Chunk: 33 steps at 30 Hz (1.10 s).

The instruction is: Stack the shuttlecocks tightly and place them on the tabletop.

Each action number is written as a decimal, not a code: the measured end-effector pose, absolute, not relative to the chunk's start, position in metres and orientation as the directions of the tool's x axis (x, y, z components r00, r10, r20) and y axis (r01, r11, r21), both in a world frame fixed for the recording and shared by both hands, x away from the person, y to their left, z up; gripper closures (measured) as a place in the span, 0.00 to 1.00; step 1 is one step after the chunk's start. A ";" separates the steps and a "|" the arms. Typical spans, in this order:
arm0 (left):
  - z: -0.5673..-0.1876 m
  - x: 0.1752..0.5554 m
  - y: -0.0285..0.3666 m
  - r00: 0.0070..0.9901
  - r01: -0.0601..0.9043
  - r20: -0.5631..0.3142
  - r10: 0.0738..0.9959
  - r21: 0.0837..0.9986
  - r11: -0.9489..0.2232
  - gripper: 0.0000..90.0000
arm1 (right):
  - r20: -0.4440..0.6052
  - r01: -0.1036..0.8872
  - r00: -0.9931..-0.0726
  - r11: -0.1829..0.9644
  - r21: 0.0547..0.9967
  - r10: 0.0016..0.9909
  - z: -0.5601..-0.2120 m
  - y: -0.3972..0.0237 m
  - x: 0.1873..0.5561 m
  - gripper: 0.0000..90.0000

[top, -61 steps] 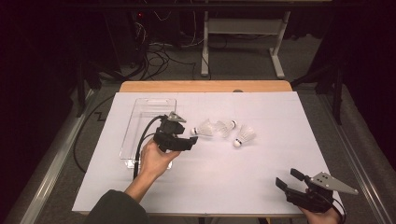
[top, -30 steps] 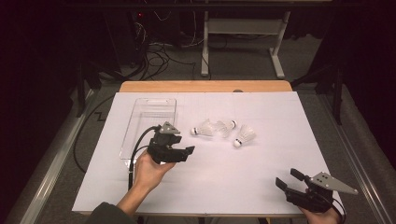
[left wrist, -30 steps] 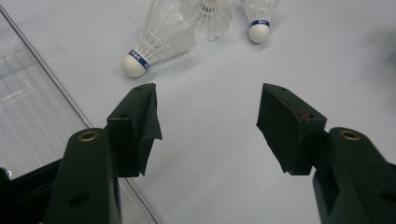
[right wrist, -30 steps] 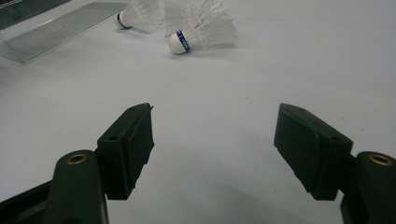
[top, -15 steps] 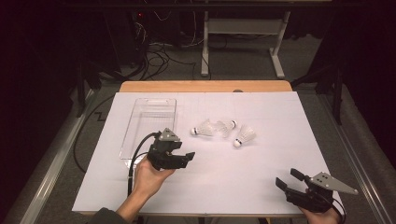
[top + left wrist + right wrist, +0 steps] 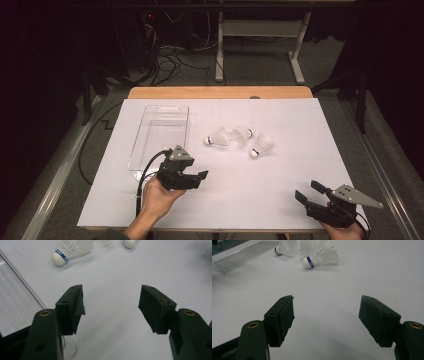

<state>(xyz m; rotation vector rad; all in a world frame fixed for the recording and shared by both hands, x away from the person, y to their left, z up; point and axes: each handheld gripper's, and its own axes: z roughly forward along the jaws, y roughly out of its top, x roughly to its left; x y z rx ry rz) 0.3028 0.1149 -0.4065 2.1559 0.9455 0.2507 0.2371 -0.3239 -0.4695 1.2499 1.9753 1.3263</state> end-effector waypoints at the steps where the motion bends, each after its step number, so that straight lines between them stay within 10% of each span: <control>1: -0.407 0.302 0.115 0.709 0.548 -0.112 0.696 0.709 -0.444 0.41 | 0.115 0.435 -0.487 0.126 0.892 0.866 -0.470 -0.324 0.237 0.32; 33: -0.425 0.274 0.133 0.713 0.538 -0.117 0.691 0.723 -0.433 0.40 | 0.115 0.437 -0.483 0.126 0.890 0.868 -0.469 -0.323 0.237 0.32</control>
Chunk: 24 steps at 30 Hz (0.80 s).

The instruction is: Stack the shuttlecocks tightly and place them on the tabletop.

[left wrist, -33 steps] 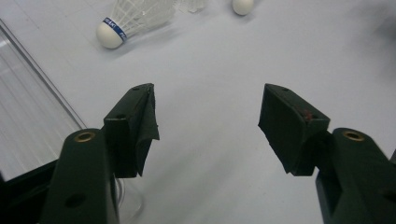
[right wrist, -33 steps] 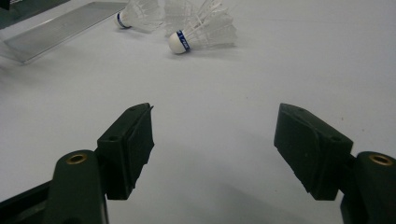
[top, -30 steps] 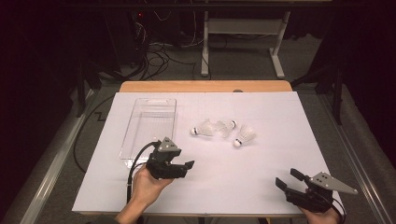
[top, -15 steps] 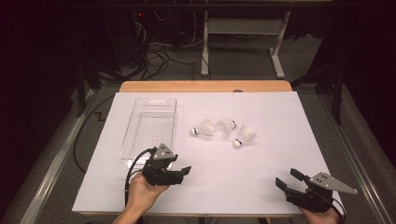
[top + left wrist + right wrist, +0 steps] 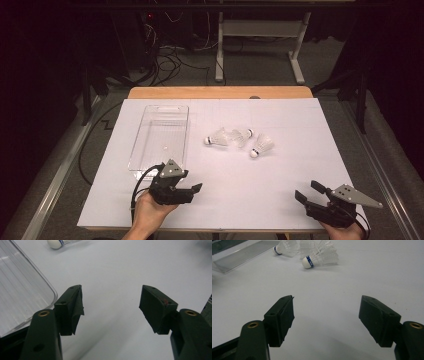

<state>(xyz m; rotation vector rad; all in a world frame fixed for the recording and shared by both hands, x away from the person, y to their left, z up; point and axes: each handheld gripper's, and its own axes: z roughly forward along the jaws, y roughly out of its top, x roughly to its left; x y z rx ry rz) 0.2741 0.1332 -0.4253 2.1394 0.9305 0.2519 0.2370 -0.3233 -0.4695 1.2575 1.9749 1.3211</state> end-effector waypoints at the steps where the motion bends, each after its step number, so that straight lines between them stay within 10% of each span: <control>1: -0.426 0.273 0.134 0.712 0.539 -0.118 0.692 0.724 -0.431 0.40 | 0.115 0.437 -0.484 0.126 0.890 0.868 -0.469 -0.323 0.237 0.32; 24: -0.436 0.253 0.168 0.675 0.547 -0.100 0.731 0.734 -0.403 0.40 | 0.112 0.440 -0.481 0.129 0.889 0.870 -0.470 -0.323 0.238 0.32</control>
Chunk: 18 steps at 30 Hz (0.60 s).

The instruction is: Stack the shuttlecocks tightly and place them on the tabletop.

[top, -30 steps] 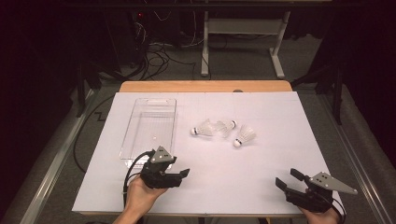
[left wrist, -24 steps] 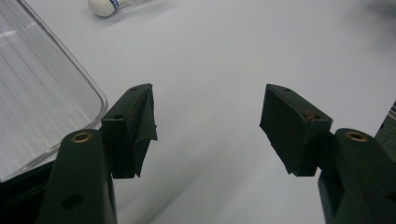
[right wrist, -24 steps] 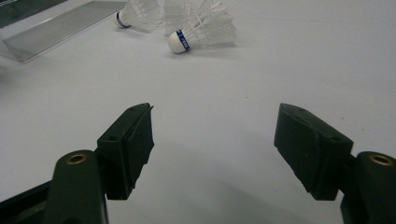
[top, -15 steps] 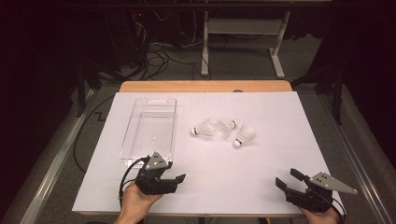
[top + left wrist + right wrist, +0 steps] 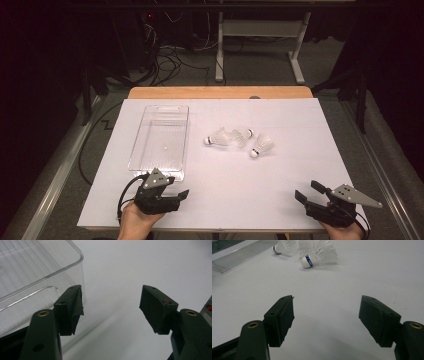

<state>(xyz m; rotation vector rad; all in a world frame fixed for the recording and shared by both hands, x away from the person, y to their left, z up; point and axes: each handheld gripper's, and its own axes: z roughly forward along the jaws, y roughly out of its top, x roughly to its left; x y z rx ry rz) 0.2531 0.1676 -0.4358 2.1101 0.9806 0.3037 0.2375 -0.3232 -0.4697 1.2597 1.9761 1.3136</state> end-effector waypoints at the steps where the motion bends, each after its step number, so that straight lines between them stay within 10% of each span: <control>1: -0.436 0.252 0.169 0.670 0.547 -0.100 0.735 0.737 -0.398 0.40 | 0.112 0.439 -0.480 0.128 0.889 0.870 -0.470 -0.323 0.238 0.32; 18: -0.440 0.246 0.194 0.629 0.548 -0.111 0.769 0.765 -0.337 0.40 | 0.110 0.441 -0.476 0.129 0.888 0.872 -0.470 -0.323 0.238 0.32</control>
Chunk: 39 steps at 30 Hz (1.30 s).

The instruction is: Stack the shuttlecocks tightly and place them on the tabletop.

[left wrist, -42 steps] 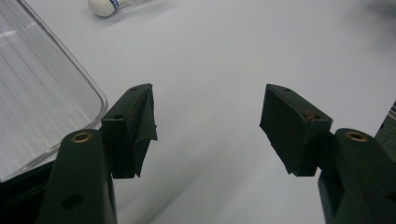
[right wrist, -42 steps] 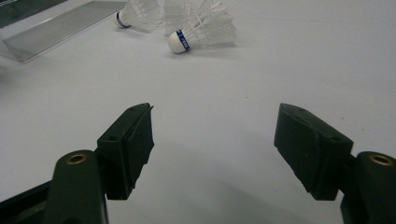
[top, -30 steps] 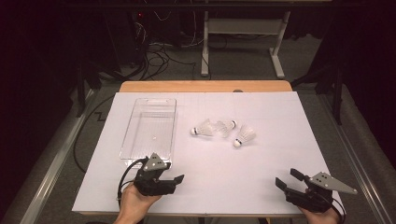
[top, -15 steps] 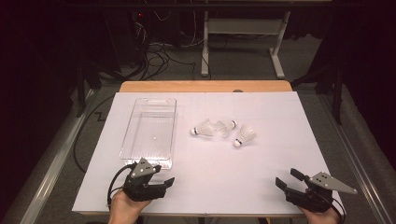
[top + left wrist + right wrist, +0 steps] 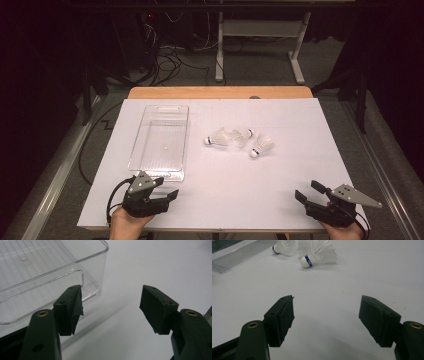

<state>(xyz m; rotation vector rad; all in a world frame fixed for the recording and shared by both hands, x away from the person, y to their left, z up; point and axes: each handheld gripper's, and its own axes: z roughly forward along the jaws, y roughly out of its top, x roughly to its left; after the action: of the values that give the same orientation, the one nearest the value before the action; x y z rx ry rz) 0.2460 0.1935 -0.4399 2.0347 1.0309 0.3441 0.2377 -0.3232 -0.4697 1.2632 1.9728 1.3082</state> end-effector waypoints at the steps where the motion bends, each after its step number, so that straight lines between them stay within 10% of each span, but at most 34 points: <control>1: -0.440 0.246 0.195 0.626 0.548 -0.110 0.772 0.767 -0.335 0.40 | 0.110 0.440 -0.477 0.129 0.889 0.872 -0.470 -0.323 0.238 0.32; 39: -0.450 0.241 0.243 0.523 0.551 -0.133 0.842 0.806 -0.215 0.40 | 0.109 0.444 -0.468 0.126 0.887 0.877 -0.470 -0.324 0.238 0.32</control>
<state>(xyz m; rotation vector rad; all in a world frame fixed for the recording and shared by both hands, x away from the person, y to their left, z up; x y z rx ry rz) 0.2409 0.2426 -0.4496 1.9001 1.1438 0.4251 0.2382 -0.3238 -0.4698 1.2717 1.9666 1.3008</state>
